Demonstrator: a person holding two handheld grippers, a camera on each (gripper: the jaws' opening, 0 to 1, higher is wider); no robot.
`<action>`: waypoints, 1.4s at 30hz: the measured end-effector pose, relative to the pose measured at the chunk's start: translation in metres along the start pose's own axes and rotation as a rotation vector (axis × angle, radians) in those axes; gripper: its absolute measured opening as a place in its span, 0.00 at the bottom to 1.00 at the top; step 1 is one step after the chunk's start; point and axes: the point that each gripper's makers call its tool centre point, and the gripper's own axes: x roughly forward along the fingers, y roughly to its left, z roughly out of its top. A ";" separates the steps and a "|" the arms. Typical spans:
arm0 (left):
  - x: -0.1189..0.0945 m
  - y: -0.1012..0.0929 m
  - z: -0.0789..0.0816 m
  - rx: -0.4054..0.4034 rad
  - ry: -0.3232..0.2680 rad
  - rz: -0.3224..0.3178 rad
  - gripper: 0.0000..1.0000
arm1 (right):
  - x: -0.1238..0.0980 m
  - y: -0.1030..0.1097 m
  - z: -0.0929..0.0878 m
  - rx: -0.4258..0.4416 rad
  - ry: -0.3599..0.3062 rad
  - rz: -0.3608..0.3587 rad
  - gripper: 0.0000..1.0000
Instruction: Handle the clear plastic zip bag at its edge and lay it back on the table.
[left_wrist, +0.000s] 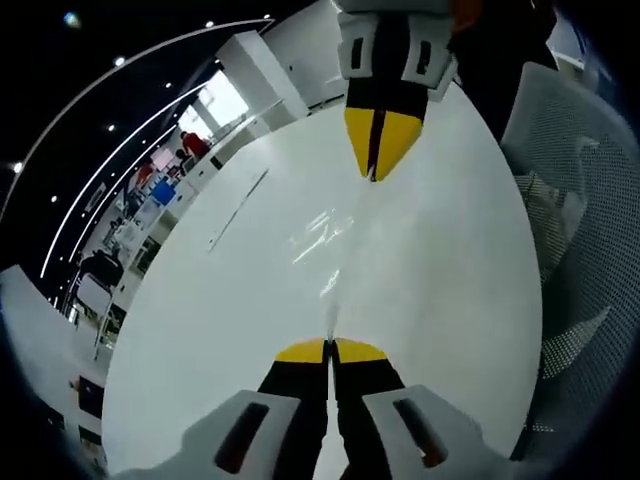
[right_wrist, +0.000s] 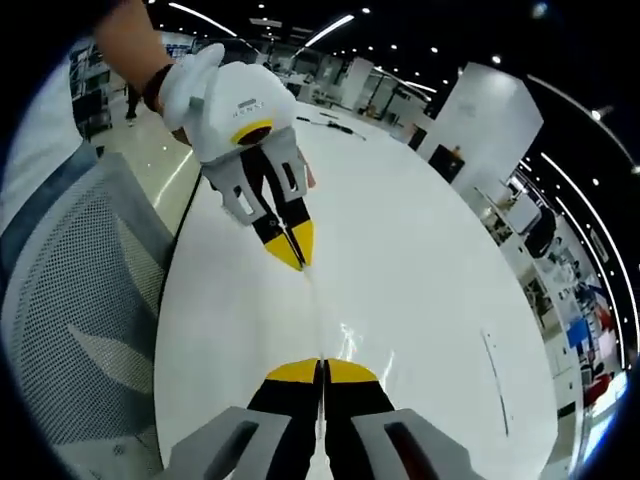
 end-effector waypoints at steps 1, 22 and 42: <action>0.000 0.000 0.000 -0.003 0.000 0.000 0.00 | 0.000 0.000 0.000 0.000 0.002 -0.001 0.00; -0.001 -0.010 0.013 -0.106 -0.004 0.075 0.00 | -0.007 -0.033 0.002 0.029 0.030 -0.138 0.06; 0.002 -0.014 0.020 -0.074 -0.006 0.060 0.00 | 0.006 0.007 0.039 -0.140 -0.015 -0.044 0.17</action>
